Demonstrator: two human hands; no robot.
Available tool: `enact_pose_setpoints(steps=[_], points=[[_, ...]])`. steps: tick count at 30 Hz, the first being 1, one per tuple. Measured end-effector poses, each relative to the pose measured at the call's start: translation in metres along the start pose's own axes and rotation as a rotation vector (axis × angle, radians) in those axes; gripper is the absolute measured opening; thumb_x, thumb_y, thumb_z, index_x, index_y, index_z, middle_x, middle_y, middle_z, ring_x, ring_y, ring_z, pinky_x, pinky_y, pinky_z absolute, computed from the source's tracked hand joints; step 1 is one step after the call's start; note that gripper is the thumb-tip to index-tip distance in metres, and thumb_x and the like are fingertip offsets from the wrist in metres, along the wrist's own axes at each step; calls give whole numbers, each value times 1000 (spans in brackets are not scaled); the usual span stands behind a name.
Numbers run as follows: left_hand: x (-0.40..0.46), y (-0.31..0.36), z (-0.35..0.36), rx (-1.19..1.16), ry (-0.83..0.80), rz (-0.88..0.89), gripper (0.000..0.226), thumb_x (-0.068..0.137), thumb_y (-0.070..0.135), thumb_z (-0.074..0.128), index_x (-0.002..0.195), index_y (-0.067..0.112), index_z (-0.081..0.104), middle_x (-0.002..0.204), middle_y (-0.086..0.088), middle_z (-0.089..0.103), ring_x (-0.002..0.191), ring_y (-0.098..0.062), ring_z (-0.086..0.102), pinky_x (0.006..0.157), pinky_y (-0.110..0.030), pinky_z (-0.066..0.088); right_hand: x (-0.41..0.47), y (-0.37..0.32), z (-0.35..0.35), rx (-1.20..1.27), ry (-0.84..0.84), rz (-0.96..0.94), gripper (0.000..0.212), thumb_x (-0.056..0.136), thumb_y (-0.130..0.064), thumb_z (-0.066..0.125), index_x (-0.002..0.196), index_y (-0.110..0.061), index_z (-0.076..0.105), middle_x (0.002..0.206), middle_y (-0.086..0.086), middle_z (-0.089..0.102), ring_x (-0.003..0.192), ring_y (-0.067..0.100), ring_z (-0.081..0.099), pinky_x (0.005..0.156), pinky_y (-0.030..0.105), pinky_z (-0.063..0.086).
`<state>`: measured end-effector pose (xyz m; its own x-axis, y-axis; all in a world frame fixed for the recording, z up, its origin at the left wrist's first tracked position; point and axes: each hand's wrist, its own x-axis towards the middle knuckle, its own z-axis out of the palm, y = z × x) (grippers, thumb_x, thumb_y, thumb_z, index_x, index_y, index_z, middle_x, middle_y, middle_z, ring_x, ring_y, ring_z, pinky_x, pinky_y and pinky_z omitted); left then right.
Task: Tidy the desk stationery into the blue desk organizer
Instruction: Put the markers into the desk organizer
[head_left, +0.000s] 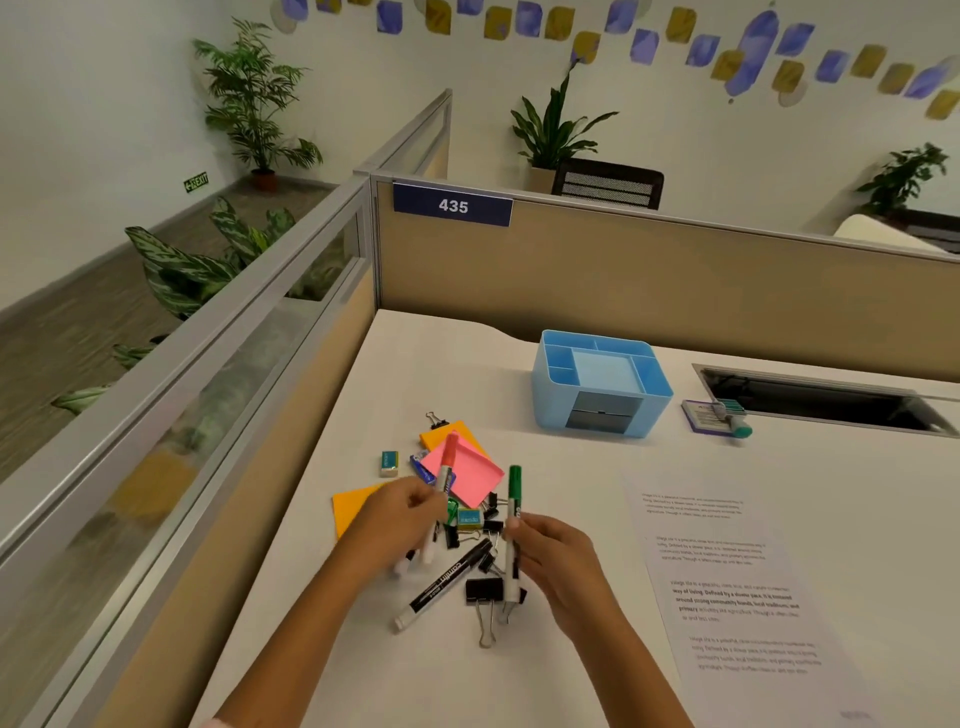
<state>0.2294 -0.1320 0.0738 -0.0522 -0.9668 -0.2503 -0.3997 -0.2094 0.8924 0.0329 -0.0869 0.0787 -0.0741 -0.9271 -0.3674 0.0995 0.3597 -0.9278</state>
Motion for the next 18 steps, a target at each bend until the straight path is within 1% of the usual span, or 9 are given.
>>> enact_pose_setpoints(steps=[3,5,7,9,10,12,14,16,18], points=[[-18,1,21,-217,-118,-53,9,89,29,56,90,22,61,85,4,74,77,-14,71,71,-38,59,-4,-9,16,-4,-94,-43,12,86,-15,66,92,-7,73,91,17,73,87,30,71,82,39,57],[-24,2,30,-293,-149,-77,12,87,35,60,96,27,60,87,2,74,80,-15,71,71,-40,60,-5,-10,22,-48,-122,-93,11,86,-14,66,92,-11,74,88,14,75,86,30,71,81,38,58],[-28,3,34,-346,-179,-63,17,86,38,62,100,28,62,90,-1,74,85,-17,71,75,-43,59,-7,-11,25,-81,-101,-125,11,85,-12,66,86,-18,75,83,9,75,79,24,72,72,31,59],[-32,3,34,-391,-213,-37,16,91,30,58,106,28,62,92,1,75,87,-16,71,77,-40,58,-8,-11,24,-91,-64,-143,14,83,-11,68,81,-23,76,79,5,76,73,18,72,63,22,57],[-34,5,34,-406,-230,-28,17,92,26,57,108,28,62,92,3,74,88,-14,71,75,-37,58,-8,-10,23,-91,-50,-149,14,83,-11,69,81,-23,75,79,4,76,73,17,72,62,20,56],[-39,6,35,-432,-264,-12,22,92,22,57,112,30,60,97,7,74,91,-12,70,71,-30,58,-9,-9,20,-89,-32,-154,13,81,-11,71,82,-23,75,82,5,76,78,19,72,69,25,57],[-41,8,36,-444,-290,3,24,91,20,58,114,29,58,101,6,73,94,-14,69,71,-29,58,-9,-9,18,-103,-22,-153,11,80,-12,73,85,-22,75,83,5,76,80,21,72,75,31,58],[-42,10,37,-431,-291,9,25,91,19,58,114,28,58,101,6,73,94,-14,69,72,-29,57,-9,-11,15,-127,-32,-143,9,79,-14,74,86,-20,75,83,5,76,79,20,72,77,34,59],[-42,12,39,-411,-293,10,23,91,18,58,112,29,59,100,5,74,93,-13,69,74,-30,57,-8,-16,9,-181,-60,-146,9,78,-15,75,87,-16,75,80,7,75,74,20,71,75,34,59]])
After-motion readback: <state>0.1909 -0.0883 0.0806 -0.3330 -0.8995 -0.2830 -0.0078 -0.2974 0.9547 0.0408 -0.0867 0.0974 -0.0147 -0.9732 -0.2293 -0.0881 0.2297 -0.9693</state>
